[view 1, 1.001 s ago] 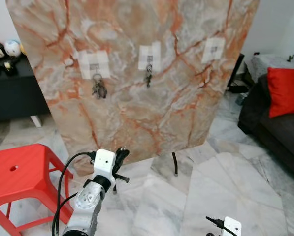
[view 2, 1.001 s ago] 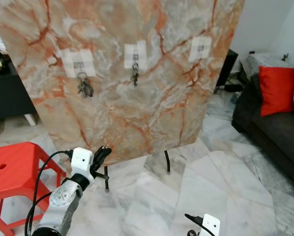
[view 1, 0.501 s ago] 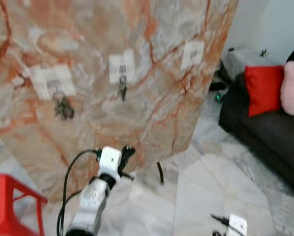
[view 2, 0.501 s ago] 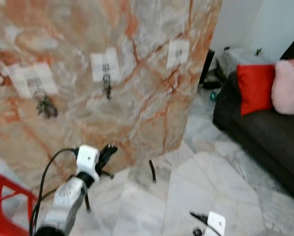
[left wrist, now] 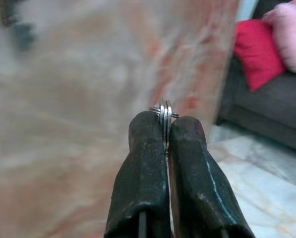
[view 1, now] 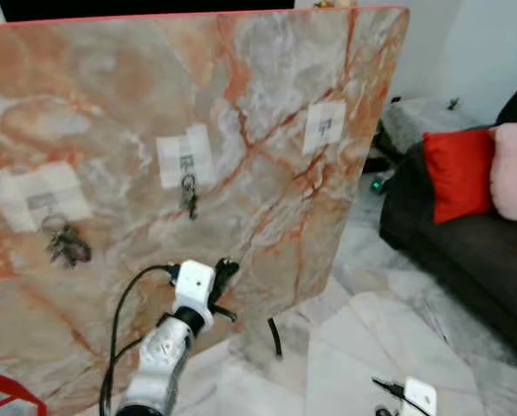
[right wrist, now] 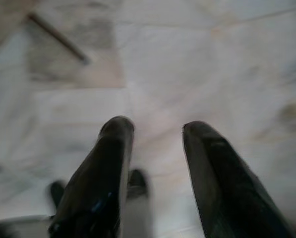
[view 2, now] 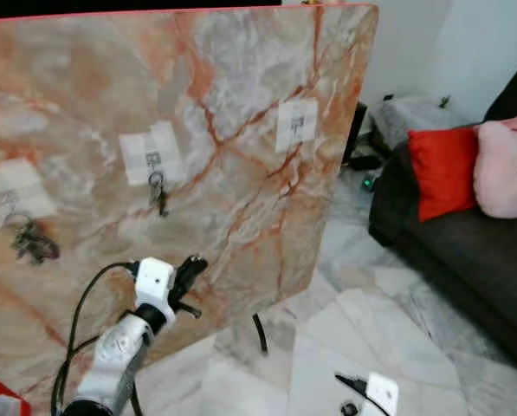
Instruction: Hang keys on a hook
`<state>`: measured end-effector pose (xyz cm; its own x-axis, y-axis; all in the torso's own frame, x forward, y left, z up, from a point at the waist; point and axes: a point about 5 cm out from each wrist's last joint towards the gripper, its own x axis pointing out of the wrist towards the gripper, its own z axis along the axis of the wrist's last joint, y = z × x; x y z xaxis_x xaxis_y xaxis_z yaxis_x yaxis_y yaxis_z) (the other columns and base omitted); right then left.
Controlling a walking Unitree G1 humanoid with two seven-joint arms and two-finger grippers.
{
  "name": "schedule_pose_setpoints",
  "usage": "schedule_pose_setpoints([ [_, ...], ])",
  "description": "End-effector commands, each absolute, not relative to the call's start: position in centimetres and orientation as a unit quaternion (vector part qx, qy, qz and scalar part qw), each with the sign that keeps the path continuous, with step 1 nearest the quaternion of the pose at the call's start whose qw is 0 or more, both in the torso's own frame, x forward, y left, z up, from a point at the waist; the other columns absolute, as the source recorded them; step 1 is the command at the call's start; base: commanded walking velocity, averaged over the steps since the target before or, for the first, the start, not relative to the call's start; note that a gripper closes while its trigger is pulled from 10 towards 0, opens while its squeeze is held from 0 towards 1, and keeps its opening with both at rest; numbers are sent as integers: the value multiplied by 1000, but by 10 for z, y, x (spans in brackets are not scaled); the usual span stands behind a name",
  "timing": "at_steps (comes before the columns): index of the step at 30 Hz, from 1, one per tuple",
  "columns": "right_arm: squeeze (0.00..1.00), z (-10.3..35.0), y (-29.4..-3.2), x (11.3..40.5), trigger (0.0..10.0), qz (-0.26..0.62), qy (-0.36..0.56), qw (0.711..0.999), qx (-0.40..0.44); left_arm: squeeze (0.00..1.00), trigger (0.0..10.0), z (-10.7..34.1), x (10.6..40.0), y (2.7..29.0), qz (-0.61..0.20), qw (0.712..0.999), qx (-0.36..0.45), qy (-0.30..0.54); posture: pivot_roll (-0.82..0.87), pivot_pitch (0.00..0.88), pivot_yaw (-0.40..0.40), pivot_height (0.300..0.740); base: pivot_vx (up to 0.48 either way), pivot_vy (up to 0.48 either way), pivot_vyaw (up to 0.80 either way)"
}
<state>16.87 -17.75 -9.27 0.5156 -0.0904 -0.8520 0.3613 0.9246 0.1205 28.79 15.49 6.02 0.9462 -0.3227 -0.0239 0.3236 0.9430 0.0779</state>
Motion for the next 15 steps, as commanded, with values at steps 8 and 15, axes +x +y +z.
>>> schedule_pose_setpoints([
  [8,0,-93,-189,164,10000,-143,475,858,133,0,10000,63,288,139,-191,981,23,-1,63,0,-91,740,171,0,-62],
  [15,0,-93,-188,164,10000,-140,475,859,131,0,10000,64,287,140,-192,981,23,-2,64,0,-92,740,0,-100,0],
])
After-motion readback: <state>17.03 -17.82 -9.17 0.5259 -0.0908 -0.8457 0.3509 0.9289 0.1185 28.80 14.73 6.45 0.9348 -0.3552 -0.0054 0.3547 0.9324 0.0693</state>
